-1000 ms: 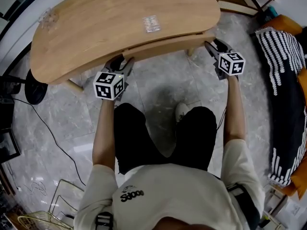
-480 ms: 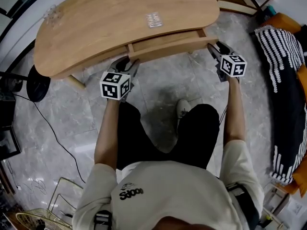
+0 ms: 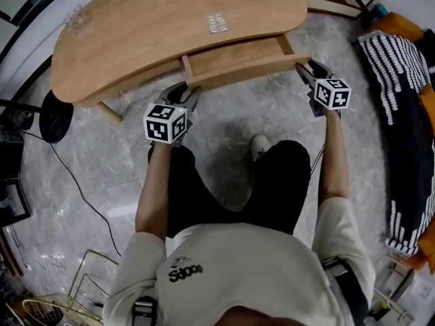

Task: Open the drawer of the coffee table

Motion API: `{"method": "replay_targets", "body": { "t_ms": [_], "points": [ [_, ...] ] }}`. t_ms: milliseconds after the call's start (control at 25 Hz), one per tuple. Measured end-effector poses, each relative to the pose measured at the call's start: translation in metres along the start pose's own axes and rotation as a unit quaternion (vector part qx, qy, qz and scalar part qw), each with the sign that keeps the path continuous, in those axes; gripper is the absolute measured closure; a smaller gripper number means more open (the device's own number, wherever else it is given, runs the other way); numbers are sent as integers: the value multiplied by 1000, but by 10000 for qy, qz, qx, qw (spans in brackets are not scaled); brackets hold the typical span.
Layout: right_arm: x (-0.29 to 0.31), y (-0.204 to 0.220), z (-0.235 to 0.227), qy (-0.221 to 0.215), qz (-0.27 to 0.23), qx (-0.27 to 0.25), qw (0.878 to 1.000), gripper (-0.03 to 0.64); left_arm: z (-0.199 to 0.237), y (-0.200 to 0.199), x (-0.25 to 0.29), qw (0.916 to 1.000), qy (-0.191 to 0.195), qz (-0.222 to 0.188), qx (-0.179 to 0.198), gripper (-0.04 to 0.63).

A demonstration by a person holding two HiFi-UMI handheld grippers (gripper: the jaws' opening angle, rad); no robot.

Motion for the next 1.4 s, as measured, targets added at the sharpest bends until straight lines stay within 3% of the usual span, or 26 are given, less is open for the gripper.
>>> {"method": "replay_targets", "body": {
  "t_ms": [760, 1400],
  "points": [
    [-46, 19, 9, 97, 58, 147, 9998, 423, -32, 16, -21, 9998, 196, 44, -79, 448],
    [-59, 26, 1, 184, -44, 275, 9994, 436, -50, 21, -23, 9987, 462, 176, 94, 460]
  ]
}}
Point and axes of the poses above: the fingertips, and each gripper's own axes: x forward along the fingers, z to its left, y out of its underside, the point moved 7 cm from there along -x, backward along the fingers, and after that the axes turned 15 degrees about y, right-handed, at the moved point
